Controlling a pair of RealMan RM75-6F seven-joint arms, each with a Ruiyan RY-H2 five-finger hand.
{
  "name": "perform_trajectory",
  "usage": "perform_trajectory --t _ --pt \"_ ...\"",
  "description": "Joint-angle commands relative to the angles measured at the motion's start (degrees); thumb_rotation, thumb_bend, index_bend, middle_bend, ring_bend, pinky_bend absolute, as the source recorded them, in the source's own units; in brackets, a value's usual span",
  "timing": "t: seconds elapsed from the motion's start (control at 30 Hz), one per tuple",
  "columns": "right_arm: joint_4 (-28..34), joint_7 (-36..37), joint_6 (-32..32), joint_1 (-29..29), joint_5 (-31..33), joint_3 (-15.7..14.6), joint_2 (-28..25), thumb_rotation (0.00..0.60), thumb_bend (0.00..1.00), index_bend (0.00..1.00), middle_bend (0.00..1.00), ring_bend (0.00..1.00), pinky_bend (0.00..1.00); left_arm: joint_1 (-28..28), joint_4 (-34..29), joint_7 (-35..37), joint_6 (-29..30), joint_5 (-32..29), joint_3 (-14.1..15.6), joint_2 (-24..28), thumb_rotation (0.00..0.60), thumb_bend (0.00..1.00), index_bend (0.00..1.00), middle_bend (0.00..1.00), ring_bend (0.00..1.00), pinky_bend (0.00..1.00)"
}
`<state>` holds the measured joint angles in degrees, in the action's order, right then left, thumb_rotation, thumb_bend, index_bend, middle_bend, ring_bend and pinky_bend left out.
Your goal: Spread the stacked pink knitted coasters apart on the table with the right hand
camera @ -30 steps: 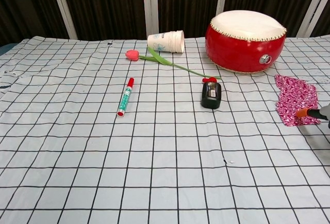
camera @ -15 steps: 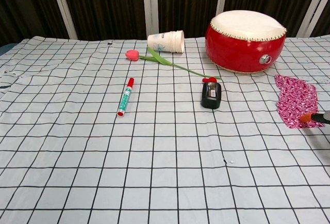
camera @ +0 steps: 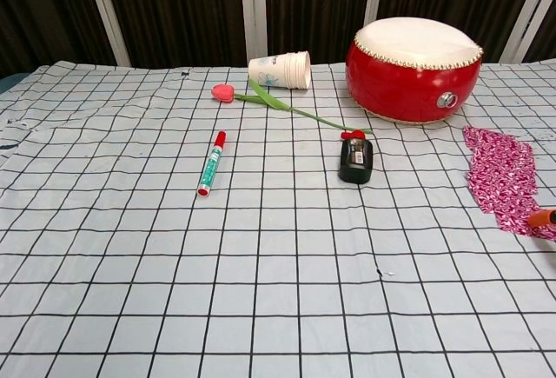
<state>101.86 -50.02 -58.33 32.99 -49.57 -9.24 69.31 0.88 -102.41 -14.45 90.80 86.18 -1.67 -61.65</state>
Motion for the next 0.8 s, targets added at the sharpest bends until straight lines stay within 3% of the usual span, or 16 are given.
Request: perform_trajectory --t 0.03,0.5,0.8 --pt "0.6 1.3 -0.9 -1.3 -2.6 -1.5 -0.9 0.600 0.57 0.09 0.66 0.72 0.46 0.0 0.0 -0.1 0.0 0.0 0.0 0.0 0.600 0.25 0.11 0.00 0.00 0.02" --pt "0.9 3.7 -2.3 -3.6 -7.9 -3.3 -2.3 0.600 0.57 0.09 0.66 0.72 0.46 0.0 -0.1 -0.4 0.0 -0.1 0.0 -0.1 0.600 0.25 0.11 0.00 0.00 0.02" --pt "0.3 4.5 -3.5 -4.0 -8.9 -1.7 -1.6 0.600 0.57 0.09 0.66 0.72 0.46 0.0 -0.1 -0.4 -0.1 -0.1 0.0 -0.1 0.600 0.25 0.11 0.00 0.00 0.02"
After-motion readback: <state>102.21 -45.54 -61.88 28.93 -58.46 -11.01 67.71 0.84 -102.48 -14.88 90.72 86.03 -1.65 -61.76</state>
